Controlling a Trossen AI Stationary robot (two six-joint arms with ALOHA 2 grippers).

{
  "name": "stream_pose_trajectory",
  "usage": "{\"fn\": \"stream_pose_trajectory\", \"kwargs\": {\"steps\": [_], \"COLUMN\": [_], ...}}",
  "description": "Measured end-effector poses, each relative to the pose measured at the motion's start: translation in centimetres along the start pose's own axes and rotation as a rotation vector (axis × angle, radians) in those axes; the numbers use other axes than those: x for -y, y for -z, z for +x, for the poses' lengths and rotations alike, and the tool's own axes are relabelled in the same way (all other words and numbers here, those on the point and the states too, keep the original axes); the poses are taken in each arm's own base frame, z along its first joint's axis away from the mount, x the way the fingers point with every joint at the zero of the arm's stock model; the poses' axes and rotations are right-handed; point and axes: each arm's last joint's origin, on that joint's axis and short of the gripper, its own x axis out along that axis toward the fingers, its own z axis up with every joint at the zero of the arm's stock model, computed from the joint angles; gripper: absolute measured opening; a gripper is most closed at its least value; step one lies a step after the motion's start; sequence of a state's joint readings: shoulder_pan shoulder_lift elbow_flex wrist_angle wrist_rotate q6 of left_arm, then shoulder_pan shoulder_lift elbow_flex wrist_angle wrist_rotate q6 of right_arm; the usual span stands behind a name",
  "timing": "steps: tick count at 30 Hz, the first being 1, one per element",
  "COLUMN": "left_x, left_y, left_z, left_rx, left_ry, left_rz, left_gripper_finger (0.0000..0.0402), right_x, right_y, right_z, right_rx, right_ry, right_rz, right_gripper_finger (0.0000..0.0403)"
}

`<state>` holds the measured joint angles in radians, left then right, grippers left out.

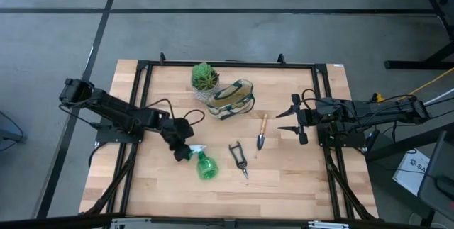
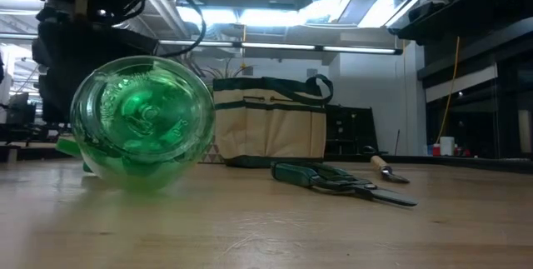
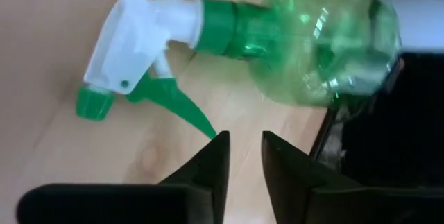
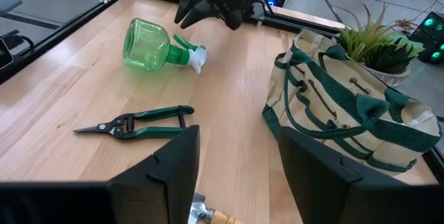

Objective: Pick & Place Garden tools in Gardening bag
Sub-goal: Put the green spray bottle into the white gardening bag

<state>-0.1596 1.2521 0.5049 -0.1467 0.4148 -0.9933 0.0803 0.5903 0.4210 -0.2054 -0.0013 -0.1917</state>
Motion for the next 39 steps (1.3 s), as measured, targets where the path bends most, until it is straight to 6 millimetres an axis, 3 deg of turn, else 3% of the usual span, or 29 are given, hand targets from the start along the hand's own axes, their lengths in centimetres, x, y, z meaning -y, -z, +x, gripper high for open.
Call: {"fn": "stream_pose_trajectory", "kwargs": {"steps": [6,13,21,30,39], "left_x": [-0.1,-0.7,-0.7,-2.0,-2.1], "left_y": [0.2,0.4,0.4,-0.1,-0.4], "left_z": [0.2,0.1,0.4,2.6,3.1], "left_rx": [0.1,0.089,0.056,-0.011,-0.048], "left_ry": [-0.076,-0.131,-0.118,-0.174,-0.141], "left_rz": [-0.132,-0.271,-0.274,-0.355,-0.231], "left_gripper_finger": [0.0118,0.0138,0.0139,0.0141,0.014], "right_x": [0.0,0.0,0.0,0.0,0.0], "right_y": [0.0,0.0,0.0,0.0,0.0], "right_z": [0.0,0.0,0.0,0.0,0.0], "right_rx": [0.0,-0.001,-0.001,-0.001,0.0], "right_ry": [0.0,0.0,0.0,0.0,0.0], "right_rz": [0.0,0.0,0.0,0.0,0.0], "right_gripper_finger": [0.0201,0.0201,0.0201,0.0201,0.0201]}}
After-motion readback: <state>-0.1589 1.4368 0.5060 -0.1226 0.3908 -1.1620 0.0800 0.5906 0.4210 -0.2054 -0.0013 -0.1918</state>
